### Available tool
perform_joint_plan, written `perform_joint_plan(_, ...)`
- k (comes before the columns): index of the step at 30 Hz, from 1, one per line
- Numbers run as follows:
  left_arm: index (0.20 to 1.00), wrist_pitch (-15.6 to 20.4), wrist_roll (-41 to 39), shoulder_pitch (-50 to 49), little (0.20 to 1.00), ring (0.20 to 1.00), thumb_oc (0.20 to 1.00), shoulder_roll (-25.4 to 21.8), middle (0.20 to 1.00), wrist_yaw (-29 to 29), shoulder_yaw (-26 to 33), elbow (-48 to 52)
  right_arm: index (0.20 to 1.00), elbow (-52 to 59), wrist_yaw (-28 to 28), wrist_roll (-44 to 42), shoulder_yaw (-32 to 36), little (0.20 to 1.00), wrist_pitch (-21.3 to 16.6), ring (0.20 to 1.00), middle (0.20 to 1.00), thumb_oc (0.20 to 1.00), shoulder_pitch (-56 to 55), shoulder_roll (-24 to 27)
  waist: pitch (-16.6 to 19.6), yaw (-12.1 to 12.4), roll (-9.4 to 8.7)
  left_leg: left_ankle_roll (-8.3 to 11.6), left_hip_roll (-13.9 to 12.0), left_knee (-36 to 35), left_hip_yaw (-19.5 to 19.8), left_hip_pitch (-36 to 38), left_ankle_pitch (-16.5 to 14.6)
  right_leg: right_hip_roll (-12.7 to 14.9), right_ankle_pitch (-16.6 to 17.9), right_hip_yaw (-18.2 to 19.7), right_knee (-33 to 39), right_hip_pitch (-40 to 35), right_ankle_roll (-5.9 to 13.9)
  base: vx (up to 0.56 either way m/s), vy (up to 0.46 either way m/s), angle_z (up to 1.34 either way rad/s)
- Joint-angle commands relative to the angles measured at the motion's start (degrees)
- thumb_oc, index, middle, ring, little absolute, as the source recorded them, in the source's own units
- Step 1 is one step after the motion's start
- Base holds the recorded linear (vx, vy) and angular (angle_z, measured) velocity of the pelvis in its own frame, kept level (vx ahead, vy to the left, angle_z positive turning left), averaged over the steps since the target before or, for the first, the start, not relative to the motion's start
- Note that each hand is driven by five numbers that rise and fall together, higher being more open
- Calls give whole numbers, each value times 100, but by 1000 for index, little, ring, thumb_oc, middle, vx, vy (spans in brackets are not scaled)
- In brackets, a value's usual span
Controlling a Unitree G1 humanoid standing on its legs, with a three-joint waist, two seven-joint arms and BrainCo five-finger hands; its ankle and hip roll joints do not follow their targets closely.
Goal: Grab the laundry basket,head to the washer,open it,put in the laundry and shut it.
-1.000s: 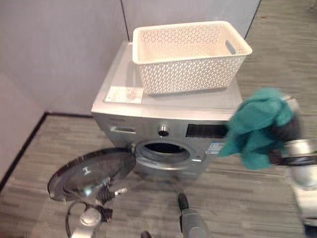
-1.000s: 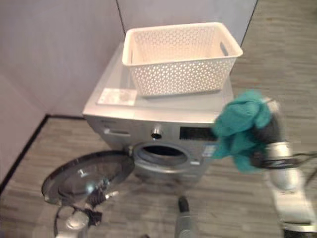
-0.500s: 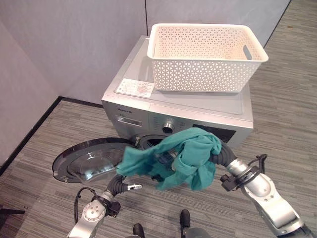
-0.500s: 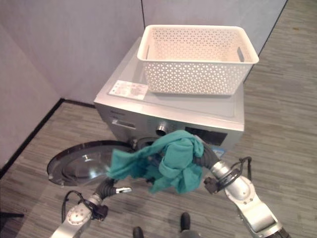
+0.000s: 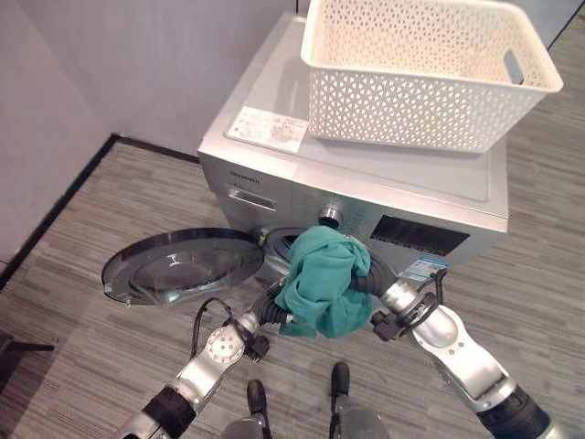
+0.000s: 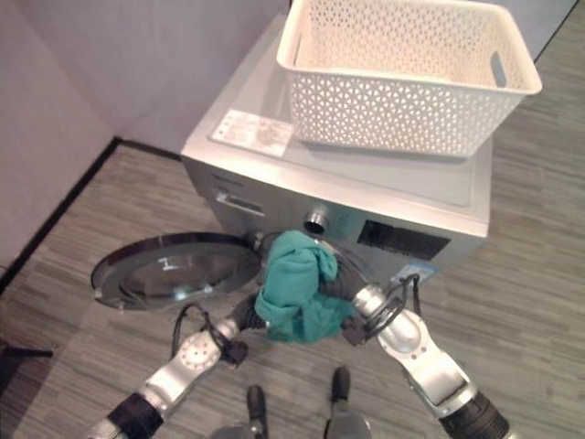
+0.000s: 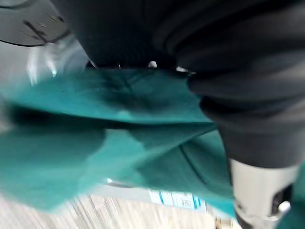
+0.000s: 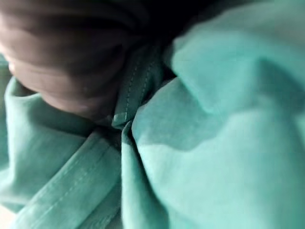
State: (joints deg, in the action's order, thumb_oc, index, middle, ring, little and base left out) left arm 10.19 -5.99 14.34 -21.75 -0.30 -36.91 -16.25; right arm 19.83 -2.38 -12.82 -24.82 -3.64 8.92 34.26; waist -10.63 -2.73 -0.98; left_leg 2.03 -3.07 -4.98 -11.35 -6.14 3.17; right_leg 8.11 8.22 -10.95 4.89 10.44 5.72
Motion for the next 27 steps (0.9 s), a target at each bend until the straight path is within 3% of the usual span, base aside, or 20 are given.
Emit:
perform_joint_plan(1,1000,484,450,408,1000,1000,1000,114,1000,346,-193,-260,200,479,397,-204,-20,200,-536,200,200,200,704,-231,-263,-65,-311,-129,124,218,74,-147,-518,431,-565,515,-668,87,398,-34,-7,-2)
perform_joint_plan(9,1000,447,376,662,1000,1000,1000,641,1000,617,-573,-593,200,336,705,-178,-122,200,-526,200,200,200,906,-363,-418,-95,-286,-124,142,182,66,-253,-458,442,-537,536,-680,230,371,-15,-6,1)
perform_joint_plan(14,1000,477,-31,776,1000,1000,1000,981,1000,1008,-419,-714,200,157,838,-147,-340,200,-437,200,200,200,850,-564,-504,-84,-284,-111,151,138,82,-318,-386,434,-533,504,-721,317,349,-23,-12,2)
perform_joint_plan(21,1000,597,-674,889,1000,1000,1000,1033,1000,1238,-117,-546,200,-10,858,-266,-491,200,-391,200,200,200,681,-569,-570,-90,-297,-68,141,109,78,-380,-330,442,-520,421,-721,359,336,-8,-25,5)
perform_joint_plan(25,1000,664,-608,966,1000,1000,1000,1049,1000,1418,-73,-415,200,-41,758,-498,-664,200,-417,200,200,200,639,-584,-587,-96,-310,-45,122,75,83,-400,-296,441,-523,380,-728,382,326,-2,-24,8)
perform_joint_plan(26,517,662,-512,993,517,517,517,1090,517,1433,-145,-484,200,-52,729,-581,-731,200,-427,200,200,200,650,-579,-599,-98,-315,-36,114,68,84,-400,-292,435,-525,365,-729,382,327,2,-25,13)
perform_joint_plan(27,200,655,-477,982,200,200,200,1108,200,1453,-161,-547,200,-76,727,-597,-764,200,-424,200,200,200,661,-579,-604,-95,-321,-34,111,64,80,-401,-292,429,-527,366,-728,385,328,1,-35,10)
